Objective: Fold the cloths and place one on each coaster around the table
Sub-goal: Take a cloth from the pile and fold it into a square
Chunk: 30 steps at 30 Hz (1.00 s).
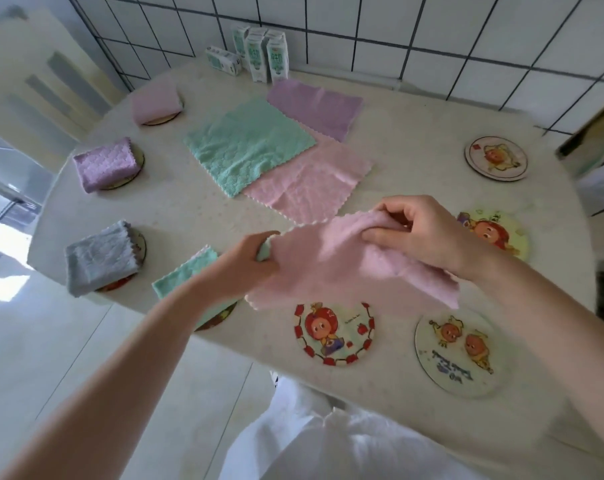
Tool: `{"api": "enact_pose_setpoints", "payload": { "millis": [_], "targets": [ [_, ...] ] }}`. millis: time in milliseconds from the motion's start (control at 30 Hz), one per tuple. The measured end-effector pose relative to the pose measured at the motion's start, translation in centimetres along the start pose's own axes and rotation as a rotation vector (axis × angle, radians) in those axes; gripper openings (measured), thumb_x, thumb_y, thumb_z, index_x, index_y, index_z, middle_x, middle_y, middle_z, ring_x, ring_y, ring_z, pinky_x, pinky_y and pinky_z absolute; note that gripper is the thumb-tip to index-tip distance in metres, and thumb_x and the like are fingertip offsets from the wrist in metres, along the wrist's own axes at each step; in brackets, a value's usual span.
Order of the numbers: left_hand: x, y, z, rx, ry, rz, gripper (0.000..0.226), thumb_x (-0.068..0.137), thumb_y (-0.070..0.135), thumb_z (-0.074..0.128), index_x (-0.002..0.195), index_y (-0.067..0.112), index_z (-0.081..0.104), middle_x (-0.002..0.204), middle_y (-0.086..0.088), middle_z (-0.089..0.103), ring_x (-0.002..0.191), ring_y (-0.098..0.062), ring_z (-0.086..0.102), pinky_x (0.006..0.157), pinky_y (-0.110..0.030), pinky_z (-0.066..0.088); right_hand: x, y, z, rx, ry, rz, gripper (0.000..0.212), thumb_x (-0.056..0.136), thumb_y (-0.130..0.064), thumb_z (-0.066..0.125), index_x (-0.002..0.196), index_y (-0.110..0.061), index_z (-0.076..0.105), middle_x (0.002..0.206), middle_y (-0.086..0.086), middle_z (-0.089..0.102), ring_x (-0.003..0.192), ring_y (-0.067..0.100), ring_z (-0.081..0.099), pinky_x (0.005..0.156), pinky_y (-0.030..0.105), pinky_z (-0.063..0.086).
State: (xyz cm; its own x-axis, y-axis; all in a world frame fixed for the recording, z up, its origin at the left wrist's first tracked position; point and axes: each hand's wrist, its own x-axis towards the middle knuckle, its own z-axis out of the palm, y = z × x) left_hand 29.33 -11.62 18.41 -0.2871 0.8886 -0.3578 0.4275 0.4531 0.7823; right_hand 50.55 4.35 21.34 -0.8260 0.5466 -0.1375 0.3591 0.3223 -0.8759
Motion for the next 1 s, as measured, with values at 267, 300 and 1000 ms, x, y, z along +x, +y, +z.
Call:
{"api": "enact_pose_setpoints", "payload": {
  "millis": [267, 300, 1000],
  "targets": [
    [0.8, -1.8, -2.0, -0.639, -0.267, -0.231, 0.026, 0.077, -0.006, 0.058, 0.075, 0.015, 0.074, 0.067, -0.003, 0.062, 0.053, -0.010, 0.058, 0.048, -0.020, 0.050, 0.8, 3.2, -2.7, 0.327, -0.261, 0.310, 0.030, 0.081, -0.025, 0.067, 0.107, -0.012, 0.063, 0.094, 0.004, 0.072, 0.083, 0.012, 0.068, 0.068, 0.015, 0.052],
    [1.7, -2.7, -1.8, -0.605, -0.252, -0.258, 0.027, 0.082, -0.006, 0.058, 0.076, 0.015, 0.074, 0.068, -0.002, 0.063, 0.054, -0.010, 0.059, 0.050, -0.020, 0.050, 1.4, 4.5, -2.5, 0.263, -0.229, 0.343, 0.033, 0.081, -0.026, 0.068, 0.109, -0.012, 0.062, 0.099, 0.005, 0.071, 0.091, 0.011, 0.067, 0.075, 0.014, 0.051],
    [17.2, -11.8, -0.8, 0.093, 0.217, -0.357, 0.006, 0.084, 0.014, 0.060, 0.081, 0.014, 0.065, 0.071, -0.007, 0.063, 0.073, -0.032, 0.068, 0.068, -0.039, 0.058, 13.7, 16.7, -0.4, -0.341, 0.262, 0.513, 0.013, 0.081, -0.009, 0.062, 0.073, -0.020, 0.064, 0.068, -0.004, 0.068, 0.051, 0.010, 0.065, 0.070, 0.030, 0.057]
  ]
}}
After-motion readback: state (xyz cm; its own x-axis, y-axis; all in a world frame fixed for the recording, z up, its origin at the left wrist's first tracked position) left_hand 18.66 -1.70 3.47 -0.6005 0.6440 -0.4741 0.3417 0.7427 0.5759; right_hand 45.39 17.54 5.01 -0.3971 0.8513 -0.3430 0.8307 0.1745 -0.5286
